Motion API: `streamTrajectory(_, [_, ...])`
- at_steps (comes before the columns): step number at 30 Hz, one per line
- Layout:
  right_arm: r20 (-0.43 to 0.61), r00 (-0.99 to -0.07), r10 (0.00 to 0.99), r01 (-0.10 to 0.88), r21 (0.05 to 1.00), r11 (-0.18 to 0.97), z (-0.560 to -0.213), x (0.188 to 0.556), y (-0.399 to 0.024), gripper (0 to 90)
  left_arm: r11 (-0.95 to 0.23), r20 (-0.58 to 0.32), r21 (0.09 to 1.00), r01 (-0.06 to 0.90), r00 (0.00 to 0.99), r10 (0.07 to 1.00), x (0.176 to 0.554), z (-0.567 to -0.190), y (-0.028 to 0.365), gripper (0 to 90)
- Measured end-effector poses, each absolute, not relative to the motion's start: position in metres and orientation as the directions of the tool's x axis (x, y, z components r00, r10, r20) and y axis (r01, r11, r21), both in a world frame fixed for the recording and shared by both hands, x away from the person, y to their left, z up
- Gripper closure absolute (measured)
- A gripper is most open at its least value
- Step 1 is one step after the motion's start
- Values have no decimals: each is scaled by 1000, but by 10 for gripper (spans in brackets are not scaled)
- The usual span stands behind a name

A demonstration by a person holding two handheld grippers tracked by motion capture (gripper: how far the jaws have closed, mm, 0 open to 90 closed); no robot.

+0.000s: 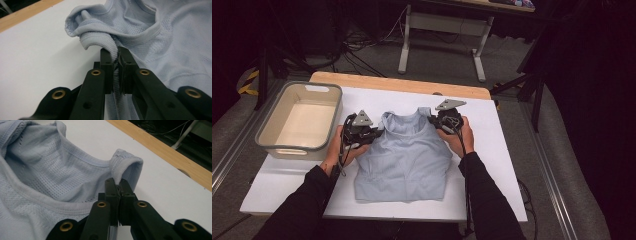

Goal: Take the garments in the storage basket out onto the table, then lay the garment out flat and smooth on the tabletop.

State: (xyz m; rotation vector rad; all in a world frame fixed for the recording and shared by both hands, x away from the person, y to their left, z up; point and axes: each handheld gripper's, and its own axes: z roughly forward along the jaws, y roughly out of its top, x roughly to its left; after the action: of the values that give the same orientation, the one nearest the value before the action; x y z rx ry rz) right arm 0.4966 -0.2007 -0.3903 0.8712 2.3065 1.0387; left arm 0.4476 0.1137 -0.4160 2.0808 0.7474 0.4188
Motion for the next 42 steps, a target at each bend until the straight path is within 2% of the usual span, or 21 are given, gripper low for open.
streamTrajectory(5, [-121,-687,716,337,820,463,-393,484,-206,876,-476,55,815,332,772,633,445,-410,115,836])
streamTrajectory(14, [-111,-670,734,311,856,413,-387,474,-216,876,-455,33,827,330,780,625,447,-410,118,836])
streamTrajectory(27, [-102,-661,744,268,894,360,-376,456,-223,876,-453,56,837,305,777,627,441,-400,121,836])
streamTrajectory(42, [-114,-607,787,168,949,268,-335,428,-242,876,-441,122,872,212,779,615,424,-360,132,833])
